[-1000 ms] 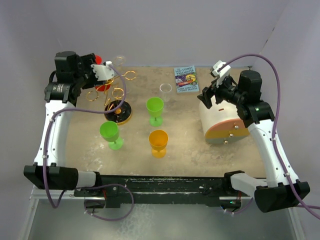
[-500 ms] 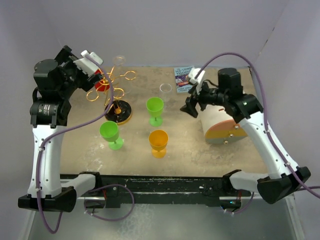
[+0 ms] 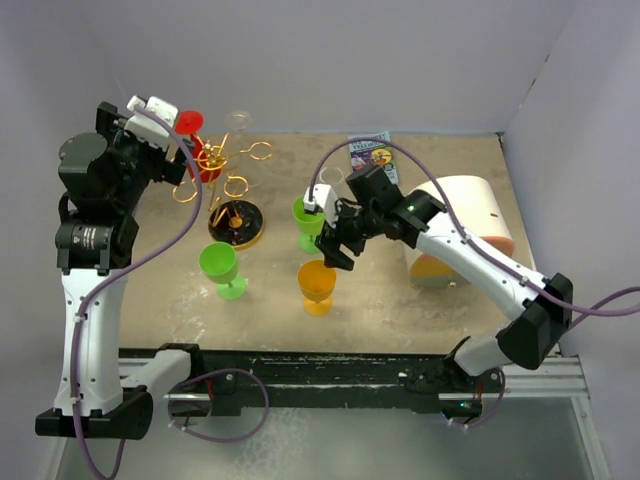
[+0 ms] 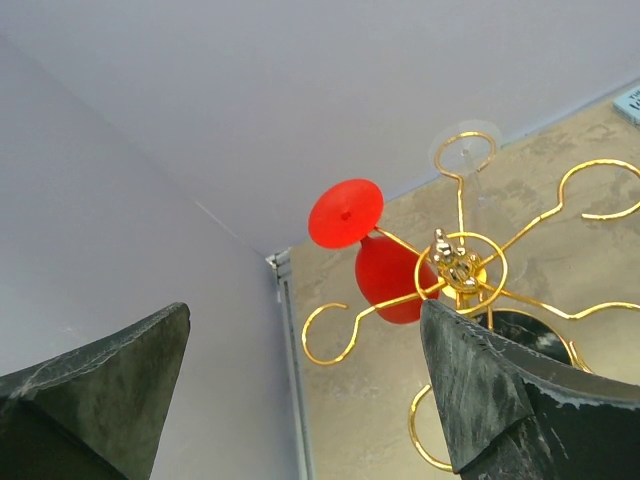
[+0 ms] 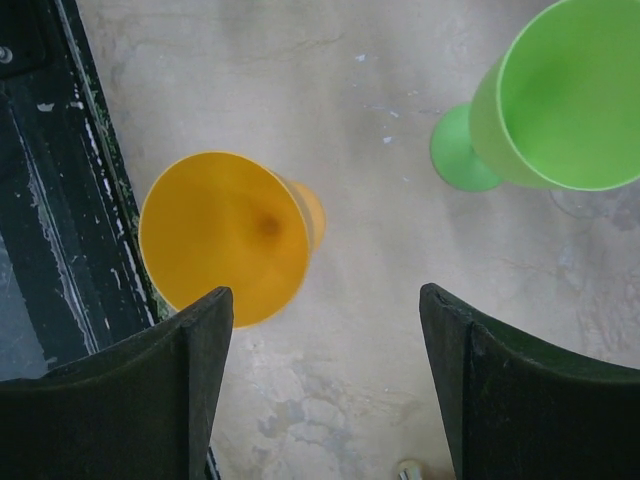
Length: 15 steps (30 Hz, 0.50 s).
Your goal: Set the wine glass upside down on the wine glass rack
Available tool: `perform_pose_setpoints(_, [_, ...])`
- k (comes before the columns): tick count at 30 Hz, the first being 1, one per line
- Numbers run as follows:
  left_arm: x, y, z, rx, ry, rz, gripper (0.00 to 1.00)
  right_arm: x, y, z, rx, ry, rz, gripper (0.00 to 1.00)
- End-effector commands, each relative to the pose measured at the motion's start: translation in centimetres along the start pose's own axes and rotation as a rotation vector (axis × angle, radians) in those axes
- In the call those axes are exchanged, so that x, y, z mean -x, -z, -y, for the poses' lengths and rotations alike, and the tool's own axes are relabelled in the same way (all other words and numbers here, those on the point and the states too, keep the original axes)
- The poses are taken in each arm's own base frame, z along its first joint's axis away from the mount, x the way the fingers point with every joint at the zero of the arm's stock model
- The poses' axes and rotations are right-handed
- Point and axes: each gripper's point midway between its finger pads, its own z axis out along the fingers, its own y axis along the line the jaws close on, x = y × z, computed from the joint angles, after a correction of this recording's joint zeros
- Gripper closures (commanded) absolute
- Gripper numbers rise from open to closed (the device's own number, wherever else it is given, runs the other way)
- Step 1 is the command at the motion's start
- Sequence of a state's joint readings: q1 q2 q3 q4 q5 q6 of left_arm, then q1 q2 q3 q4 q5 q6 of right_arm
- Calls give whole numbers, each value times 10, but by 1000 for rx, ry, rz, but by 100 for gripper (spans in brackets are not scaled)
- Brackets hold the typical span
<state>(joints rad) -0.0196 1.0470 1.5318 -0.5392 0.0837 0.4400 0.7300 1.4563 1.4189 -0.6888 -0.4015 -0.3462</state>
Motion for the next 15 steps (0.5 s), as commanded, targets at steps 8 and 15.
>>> perform_pose_setpoints(8, [-4, 6, -5, 45, 53, 24, 1, -9, -30, -9, -39, 23, -101, 31])
perform_pose_setpoints(15, [-6, 6, -3, 34, 32, 20, 1, -12, -46, -10, -50, 48, -140, 41])
